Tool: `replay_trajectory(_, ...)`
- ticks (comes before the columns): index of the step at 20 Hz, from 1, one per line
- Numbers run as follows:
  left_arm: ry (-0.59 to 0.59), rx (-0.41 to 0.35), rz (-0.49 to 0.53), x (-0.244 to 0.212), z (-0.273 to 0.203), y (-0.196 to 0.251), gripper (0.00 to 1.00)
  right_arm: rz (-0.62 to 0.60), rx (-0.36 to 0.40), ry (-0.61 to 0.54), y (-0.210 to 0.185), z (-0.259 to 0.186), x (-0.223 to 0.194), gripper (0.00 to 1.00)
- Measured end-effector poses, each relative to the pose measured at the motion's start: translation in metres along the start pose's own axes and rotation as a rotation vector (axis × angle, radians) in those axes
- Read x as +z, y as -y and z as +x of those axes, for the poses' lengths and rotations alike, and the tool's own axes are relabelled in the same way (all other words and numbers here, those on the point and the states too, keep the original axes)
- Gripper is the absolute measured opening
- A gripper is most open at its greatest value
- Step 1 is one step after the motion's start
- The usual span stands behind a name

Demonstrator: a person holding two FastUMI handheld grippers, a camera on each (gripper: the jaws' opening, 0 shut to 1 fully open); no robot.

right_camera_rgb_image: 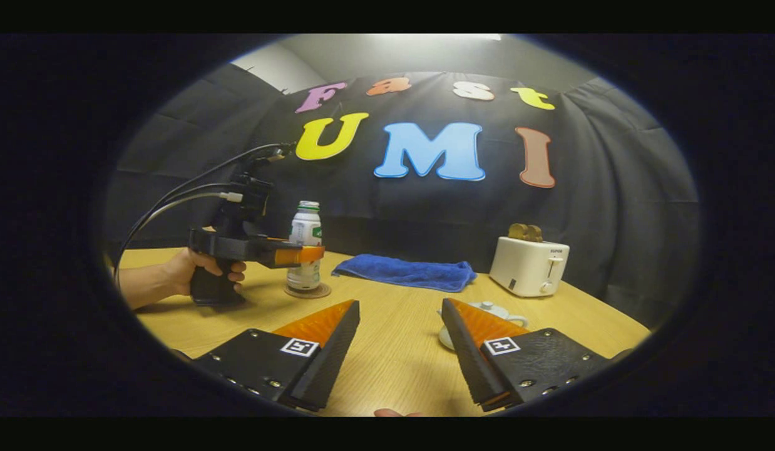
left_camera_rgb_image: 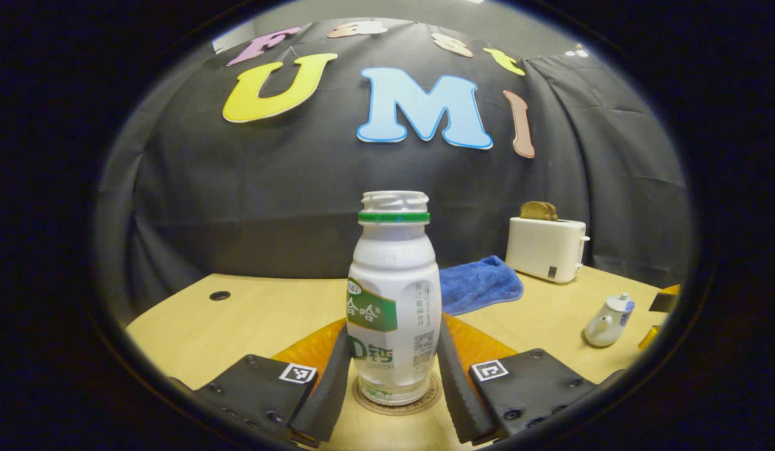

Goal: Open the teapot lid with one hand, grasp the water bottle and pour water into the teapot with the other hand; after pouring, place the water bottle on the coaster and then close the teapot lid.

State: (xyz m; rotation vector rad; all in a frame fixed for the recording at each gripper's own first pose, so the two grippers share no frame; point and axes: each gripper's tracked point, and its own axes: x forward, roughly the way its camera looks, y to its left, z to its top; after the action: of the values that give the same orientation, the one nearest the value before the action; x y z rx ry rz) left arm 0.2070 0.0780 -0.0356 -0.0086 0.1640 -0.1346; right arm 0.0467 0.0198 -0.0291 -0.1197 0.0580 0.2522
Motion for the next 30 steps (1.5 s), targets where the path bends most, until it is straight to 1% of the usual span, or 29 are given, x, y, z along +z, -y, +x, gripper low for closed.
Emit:
replay_trajectory(2,0.004,-0.001,0.007,0.0,0.004,0.001,0.75,0.002,0.003,-0.002,-0.001,0.0,0.0,0.81)
replay_trajectory(3,0.005,0.0,0.005,-0.002,0.005,0.001,0.82,0.002,0.006,-0.002,-0.001,0.0,0.0,0.81)
replay_trajectory(4,0.005,0.001,0.007,-0.001,0.004,0.001,0.82,0.003,0.009,-0.002,-0.002,0.0,0.0,0.81)
replay_trajectory(5,0.005,0.001,0.004,-0.002,0.005,0.001,0.82,0.006,0.011,-0.003,-0.002,0.0,0.0,0.81)
replay_trajectory(6,0.004,0.003,-0.002,-0.002,0.004,0.0,0.75,0.008,0.014,-0.003,-0.002,0.0,0.0,0.81)
replay_trajectory(7,0.006,0.006,-0.01,-0.002,0.005,0.0,0.82,0.009,0.014,-0.002,-0.002,-0.001,0.0,0.81)
replay_trajectory(8,0.005,0.009,-0.013,-0.005,0.005,0.0,0.79,0.009,0.014,0.002,-0.002,-0.001,0.001,0.81)
replay_trajectory(9,-0.006,-0.001,-0.02,-0.008,0.006,0.001,0.81,0.009,0.012,0.003,-0.002,-0.001,0.002,0.81)
replay_trajectory(13,-0.004,0.051,-0.026,-0.007,-0.003,-0.007,1.0,0.008,0.011,0.001,-0.001,-0.001,0.0,0.81)
replay_trajectory(14,0.002,0.051,-0.027,-0.005,-0.008,-0.006,0.87,0.008,0.013,0.001,-0.002,-0.001,0.001,0.81)
replay_trajectory(16,0.01,0.028,-0.032,-0.003,-0.017,0.004,0.96,0.008,0.017,0.001,-0.003,-0.001,0.0,0.81)
replay_trajectory(17,0.009,0.029,-0.027,-0.001,-0.024,0.005,1.0,0.007,0.019,0.001,-0.003,-0.001,0.0,0.81)
replay_trajectory(18,0.006,0.034,-0.025,-0.003,-0.03,0.006,0.97,0.007,0.02,0.002,-0.003,-0.002,0.0,0.81)
replay_trajectory(19,-0.002,0.045,-0.026,-0.005,-0.04,0.006,0.97,0.007,0.022,0.003,-0.003,-0.002,0.001,0.81)
replay_trajectory(20,-0.004,0.057,-0.028,-0.007,-0.05,0.004,1.0,0.007,0.022,0.005,-0.004,-0.002,0.001,0.81)
replay_trajectory(22,0.021,0.103,-0.027,-0.005,-0.084,-0.003,1.0,0.003,0.018,0.008,-0.003,-0.002,0.001,0.81)
replay_trajectory(23,0.044,0.107,-0.026,-0.003,-0.101,-0.001,1.0,0.003,0.013,0.009,-0.003,-0.001,0.002,0.81)
replay_trajectory(26,0.088,0.076,0.018,0.0,-0.145,0.04,1.0,-0.019,-0.018,-0.009,-0.003,0.0,0.001,0.81)
replay_trajectory(27,0.097,0.077,0.039,0.004,-0.156,0.05,0.91,-0.021,-0.042,-0.013,-0.001,-0.002,0.004,0.81)
replay_trajectory(28,0.105,0.078,0.046,0.007,-0.167,0.061,1.0,-0.008,-0.057,-0.015,-0.001,-0.006,0.005,0.81)
replay_trajectory(30,0.119,0.064,0.04,0.011,-0.18,0.084,1.0,0.034,-0.087,-0.023,-0.004,-0.013,0.005,0.81)
